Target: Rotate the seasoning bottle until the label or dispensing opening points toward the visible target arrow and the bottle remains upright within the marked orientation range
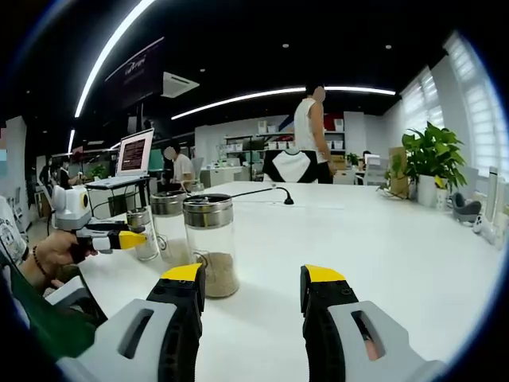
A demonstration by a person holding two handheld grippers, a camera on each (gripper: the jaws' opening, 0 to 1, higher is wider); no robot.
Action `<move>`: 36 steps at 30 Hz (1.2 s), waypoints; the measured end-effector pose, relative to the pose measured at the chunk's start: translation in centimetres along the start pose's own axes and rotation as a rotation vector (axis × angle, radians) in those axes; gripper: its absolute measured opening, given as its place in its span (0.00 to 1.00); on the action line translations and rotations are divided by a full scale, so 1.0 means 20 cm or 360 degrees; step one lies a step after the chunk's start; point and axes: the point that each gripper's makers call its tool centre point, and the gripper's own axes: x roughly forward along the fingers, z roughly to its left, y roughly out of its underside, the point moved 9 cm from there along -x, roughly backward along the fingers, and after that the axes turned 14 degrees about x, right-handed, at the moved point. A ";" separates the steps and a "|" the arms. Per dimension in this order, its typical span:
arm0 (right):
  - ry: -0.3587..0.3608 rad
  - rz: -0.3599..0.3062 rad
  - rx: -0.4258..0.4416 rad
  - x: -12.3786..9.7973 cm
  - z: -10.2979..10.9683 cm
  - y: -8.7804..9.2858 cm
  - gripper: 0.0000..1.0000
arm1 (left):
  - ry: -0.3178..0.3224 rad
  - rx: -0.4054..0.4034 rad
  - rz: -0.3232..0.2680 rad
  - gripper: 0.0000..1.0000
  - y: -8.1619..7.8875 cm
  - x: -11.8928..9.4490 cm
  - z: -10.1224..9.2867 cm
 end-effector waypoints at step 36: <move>-0.0018 0.0027 -0.0012 0.01 0.01 0.00 0.48 | 0.0391 0.0072 -0.0066 0.33 0.02 0.01 0.10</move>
